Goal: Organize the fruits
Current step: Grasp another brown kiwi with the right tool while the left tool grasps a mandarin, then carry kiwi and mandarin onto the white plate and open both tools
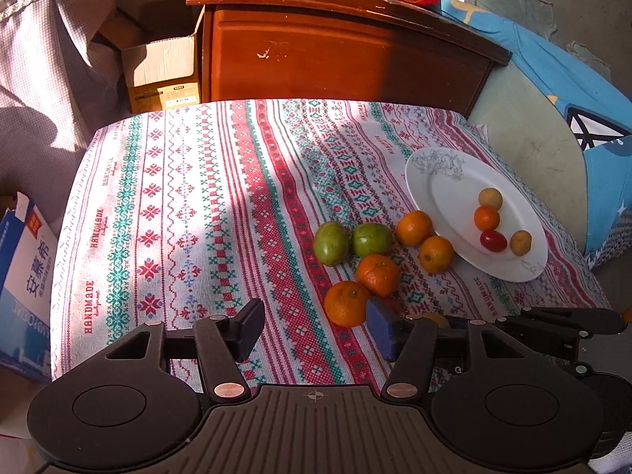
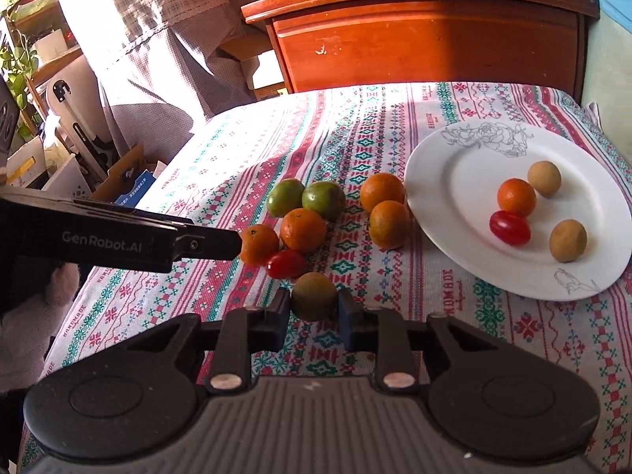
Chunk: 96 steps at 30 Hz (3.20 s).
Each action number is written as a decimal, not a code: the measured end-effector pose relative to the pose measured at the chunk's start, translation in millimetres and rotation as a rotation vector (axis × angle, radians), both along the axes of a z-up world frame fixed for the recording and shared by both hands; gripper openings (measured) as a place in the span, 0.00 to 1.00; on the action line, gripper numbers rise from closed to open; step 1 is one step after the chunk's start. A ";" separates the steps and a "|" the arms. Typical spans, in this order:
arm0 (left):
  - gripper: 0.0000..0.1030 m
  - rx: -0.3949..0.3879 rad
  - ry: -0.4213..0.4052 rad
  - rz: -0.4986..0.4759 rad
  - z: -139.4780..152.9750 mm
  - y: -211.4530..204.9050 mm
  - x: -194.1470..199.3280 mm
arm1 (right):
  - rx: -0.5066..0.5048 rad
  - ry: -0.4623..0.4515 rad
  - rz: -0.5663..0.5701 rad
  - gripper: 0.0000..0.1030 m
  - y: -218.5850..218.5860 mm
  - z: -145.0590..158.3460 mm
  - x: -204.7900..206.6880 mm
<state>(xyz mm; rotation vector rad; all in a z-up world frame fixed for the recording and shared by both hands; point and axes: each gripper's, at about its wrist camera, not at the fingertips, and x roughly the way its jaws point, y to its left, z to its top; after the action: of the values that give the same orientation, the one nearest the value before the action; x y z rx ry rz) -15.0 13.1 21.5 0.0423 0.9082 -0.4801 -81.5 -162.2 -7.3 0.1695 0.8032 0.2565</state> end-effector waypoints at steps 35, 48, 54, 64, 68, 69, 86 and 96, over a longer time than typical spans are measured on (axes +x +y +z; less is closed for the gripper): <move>0.28 0.073 -0.120 -0.169 -25.6 -29.3 0.0 | 0.031 0.024 -0.073 0.25 -12.4 -0.5 7.3; 0.28 0.045 -0.099 -0.112 -13.6 -23.6 0.1 | 0.051 0.007 -0.079 0.25 -14.8 6.2 6.2; 0.28 0.030 -0.101 -0.085 -5.1 -25.4 0.0 | 0.066 -0.034 -0.095 0.25 -21.8 19.3 6.7; 0.28 -0.064 -0.139 -0.066 27.0 -42.7 7.0 | 0.100 -0.156 -0.254 0.25 -71.2 60.0 12.0; 0.28 -0.098 -0.146 -0.074 34.9 -58.5 11.5 | 0.097 -0.175 -0.335 0.25 -92.8 66.7 12.0; 0.28 -0.102 -0.147 -0.076 35.8 -63.2 11.9 | 0.099 -0.174 -0.351 0.25 -97.7 67.2 11.9; 0.28 -0.090 -0.072 -0.106 8.9 -133.9 25.0 | 0.152 -0.060 -0.566 0.25 -144.6 39.2 15.2; 0.28 -0.070 -0.050 -0.127 -6.0 -153.4 26.2 | 0.187 -0.020 -0.610 0.26 -153.3 26.9 18.8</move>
<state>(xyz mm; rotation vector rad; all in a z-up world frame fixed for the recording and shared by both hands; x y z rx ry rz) 11.2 -140.2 15.5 0.0478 0.8420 -0.6259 -62.6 -315.5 19.5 0.5742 0.6727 -0.2443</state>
